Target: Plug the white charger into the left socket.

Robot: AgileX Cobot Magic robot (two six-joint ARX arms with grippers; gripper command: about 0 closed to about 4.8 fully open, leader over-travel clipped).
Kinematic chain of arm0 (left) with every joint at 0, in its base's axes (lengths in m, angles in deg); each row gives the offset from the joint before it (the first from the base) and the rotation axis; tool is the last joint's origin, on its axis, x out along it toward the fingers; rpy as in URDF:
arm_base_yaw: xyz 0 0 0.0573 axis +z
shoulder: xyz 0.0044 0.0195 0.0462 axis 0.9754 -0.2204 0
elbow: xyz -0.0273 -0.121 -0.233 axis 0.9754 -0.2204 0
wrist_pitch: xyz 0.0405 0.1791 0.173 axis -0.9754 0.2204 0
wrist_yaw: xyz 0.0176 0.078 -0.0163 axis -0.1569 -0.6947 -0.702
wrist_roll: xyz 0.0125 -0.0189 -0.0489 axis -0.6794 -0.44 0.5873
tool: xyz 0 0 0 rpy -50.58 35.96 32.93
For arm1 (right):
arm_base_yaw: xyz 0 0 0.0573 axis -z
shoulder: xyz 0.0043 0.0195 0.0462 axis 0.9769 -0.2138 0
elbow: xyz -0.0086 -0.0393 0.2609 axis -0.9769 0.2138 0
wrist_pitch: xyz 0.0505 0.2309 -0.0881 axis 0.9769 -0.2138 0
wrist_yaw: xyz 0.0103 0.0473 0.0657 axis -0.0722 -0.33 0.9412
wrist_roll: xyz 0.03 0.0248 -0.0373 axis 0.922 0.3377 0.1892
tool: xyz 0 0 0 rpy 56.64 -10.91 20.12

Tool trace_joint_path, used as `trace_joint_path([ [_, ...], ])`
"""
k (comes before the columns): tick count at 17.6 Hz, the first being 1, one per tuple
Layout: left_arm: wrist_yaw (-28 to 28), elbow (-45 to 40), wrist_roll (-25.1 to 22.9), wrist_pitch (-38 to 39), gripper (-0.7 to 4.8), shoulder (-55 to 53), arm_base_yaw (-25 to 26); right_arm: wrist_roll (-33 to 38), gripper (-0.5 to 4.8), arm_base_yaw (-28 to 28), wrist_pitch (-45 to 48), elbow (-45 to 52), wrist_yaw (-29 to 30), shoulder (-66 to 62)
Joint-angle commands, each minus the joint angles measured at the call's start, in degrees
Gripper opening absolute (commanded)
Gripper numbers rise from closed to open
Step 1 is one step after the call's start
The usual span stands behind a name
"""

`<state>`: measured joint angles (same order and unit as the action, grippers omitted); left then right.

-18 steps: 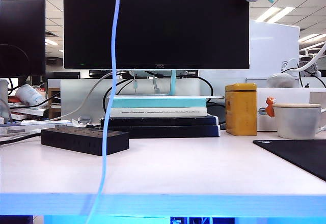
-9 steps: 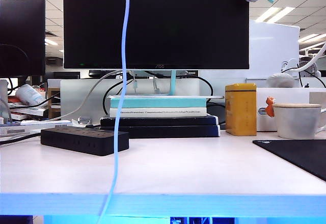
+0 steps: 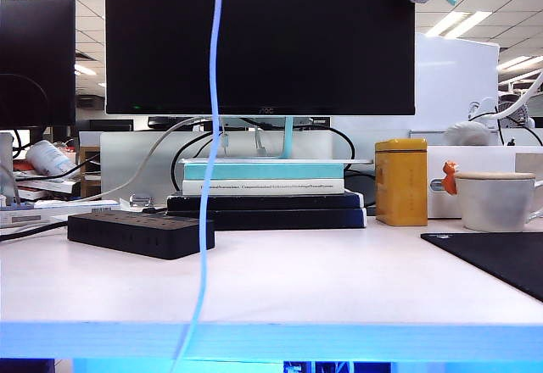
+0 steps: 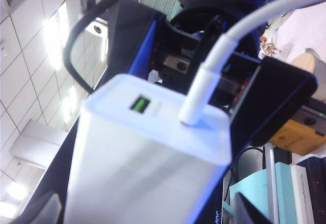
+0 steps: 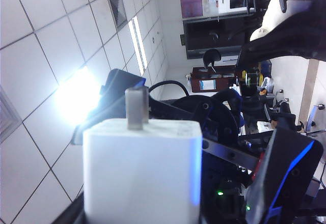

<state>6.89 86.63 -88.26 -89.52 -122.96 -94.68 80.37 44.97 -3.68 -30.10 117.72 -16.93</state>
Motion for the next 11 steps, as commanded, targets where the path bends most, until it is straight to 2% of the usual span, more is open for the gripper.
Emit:
trace_joint_path([
  [1, -0.1, 0.1, 0.0, -1.0, 4.7, 0.1, 0.0, 1.5, 1.63, -0.1, 0.1, -0.4, -0.1, 0.6],
  [3, 0.1, 0.1, 0.0, -1.0, 4.7, 0.1, 0.0, 1.5, 1.12, -0.1, -0.9, -0.4, -0.2, 0.6],
  [8, 1.4, 0.1, 0.0, -0.9, 4.66, 0.1, 0.0, 1.5, 1.17, -0.1, -0.7, -0.4, -0.2, 0.6],
  [11, 1.4, 0.1, 0.0, -0.9, 4.3, 0.0, 0.0, 1.5, 1.16, -0.1, -0.3, -0.4, -0.2, 0.6],
])
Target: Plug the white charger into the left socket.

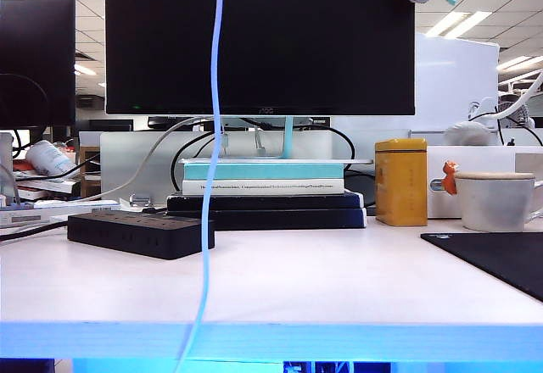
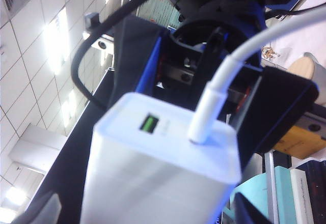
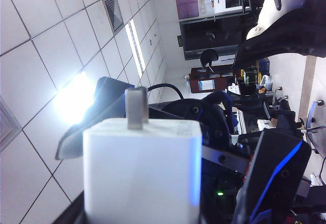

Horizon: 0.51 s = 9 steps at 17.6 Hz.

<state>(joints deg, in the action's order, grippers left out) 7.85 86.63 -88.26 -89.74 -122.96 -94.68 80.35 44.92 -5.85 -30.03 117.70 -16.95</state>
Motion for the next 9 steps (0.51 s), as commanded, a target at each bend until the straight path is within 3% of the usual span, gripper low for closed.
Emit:
trace_joint_path([
  [1, 0.6, 0.1, 0.0, -0.8, 4.21, -0.2, 0.0, 1.5, 1.16, -0.1, 1.9, -0.5, -0.1, 0.6],
  [9, 0.0, 0.1, -6.0, -1.2, 4.2, -0.2, 0.0, 1.5, 1.16, -0.1, 1.6, -0.5, 0.0, 0.6],
])
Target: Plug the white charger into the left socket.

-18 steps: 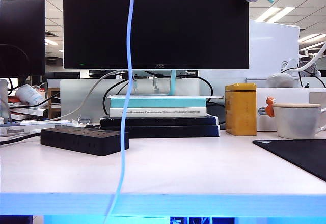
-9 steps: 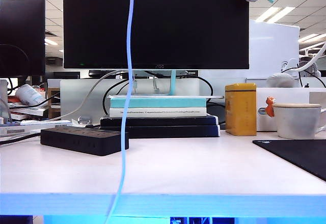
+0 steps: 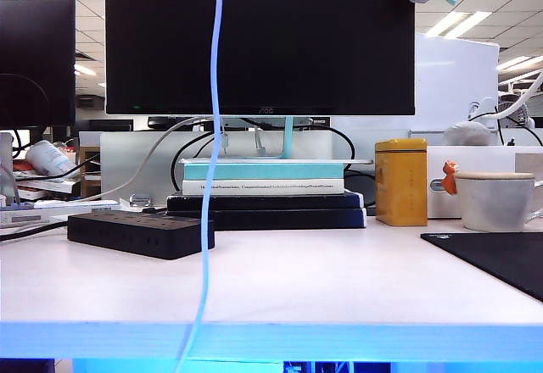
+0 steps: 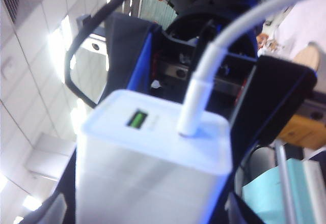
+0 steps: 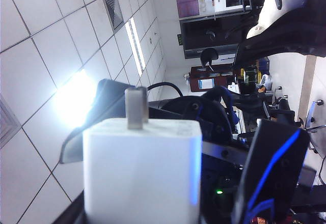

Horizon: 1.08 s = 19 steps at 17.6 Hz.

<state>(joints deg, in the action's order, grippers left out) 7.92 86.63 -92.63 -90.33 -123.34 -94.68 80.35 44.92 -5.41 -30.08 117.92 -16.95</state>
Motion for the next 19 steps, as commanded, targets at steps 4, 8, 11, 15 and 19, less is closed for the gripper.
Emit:
trace_joint_path([
  [4, 0.7, 0.1, -1.6, -0.4, 2.31, 0.1, 0.0, 1.5, 1.16, -0.1, 1.2, -0.5, -0.2, 0.6],
  [8, 2.6, 0.1, 0.4, -0.4, 1.69, 0.2, 0.0, 1.5, 1.17, -0.1, 1.2, -0.5, -0.2, 0.6],
  [11, 2.9, 0.1, 2.1, -0.4, 1.69, 0.2, 0.0, 1.5, 2.61, -0.1, 1.5, -0.5, -0.2, 0.6],
  [15, 2.9, 0.1, 5.2, -0.6, 1.69, 0.2, 0.0, 1.0, 4.24, 0.2, 4.5, -0.5, -0.3, 0.5],
  [19, 2.9, 0.1, 11.6, -1.0, 1.69, 0.2, 0.0, 0.2, 4.35, 2.2, 5.7, -0.4, 1.8, 0.5],
])
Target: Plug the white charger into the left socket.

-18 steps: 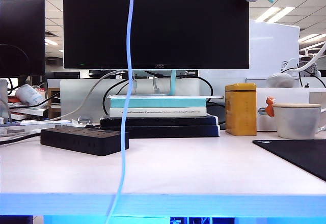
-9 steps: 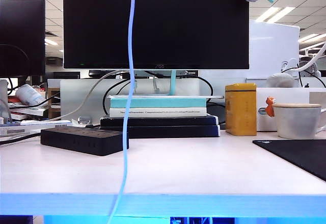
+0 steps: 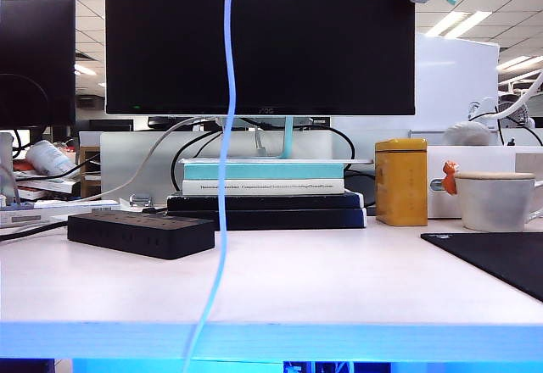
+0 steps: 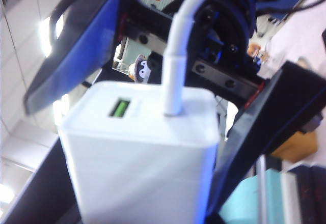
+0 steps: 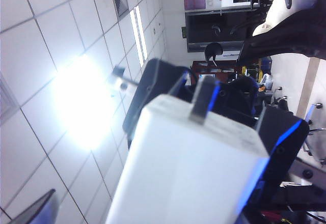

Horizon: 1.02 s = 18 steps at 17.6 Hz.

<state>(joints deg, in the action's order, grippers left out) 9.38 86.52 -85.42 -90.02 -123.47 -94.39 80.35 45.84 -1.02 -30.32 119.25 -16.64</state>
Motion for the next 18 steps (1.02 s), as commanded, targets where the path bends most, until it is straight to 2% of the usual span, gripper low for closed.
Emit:
trace_joint_path([
  [1, 0.9, 0.2, 6.5, -1.8, 1.69, 0.3, -0.3, -0.5, 4.37, 2.4, 1.3, -0.2, 2.2, 0.2],
  [6, 0.2, 0.2, 15.0, -2.7, 1.69, 0.2, -0.3, -0.9, 4.37, 5.3, 1.5, -0.1, 4.9, 0.2],
  [10, -5.1, 0.2, 24.1, -5.2, 1.69, 0.0, -0.3, -3.2, 4.37, 5.8, 1.3, 0.0, 7.6, 0.2],
  [12, -6.7, 0.2, 26.9, -5.6, 1.69, -0.1, -0.2, -3.4, 4.36, 5.8, 1.4, 0.0, 7.8, 0.2],
  [14, -6.3, 0.2, 29.0, -5.4, 1.69, -0.4, -0.2, -4.4, 4.36, 5.9, 1.4, 0.0, 8.7, 0.2],
  [18, 0.5, 0.2, 35.9, -5.6, 1.7, -0.4, -0.2, -16.7, 4.36, 9.9, 2.4, -0.1, 8.8, 0.2],
])
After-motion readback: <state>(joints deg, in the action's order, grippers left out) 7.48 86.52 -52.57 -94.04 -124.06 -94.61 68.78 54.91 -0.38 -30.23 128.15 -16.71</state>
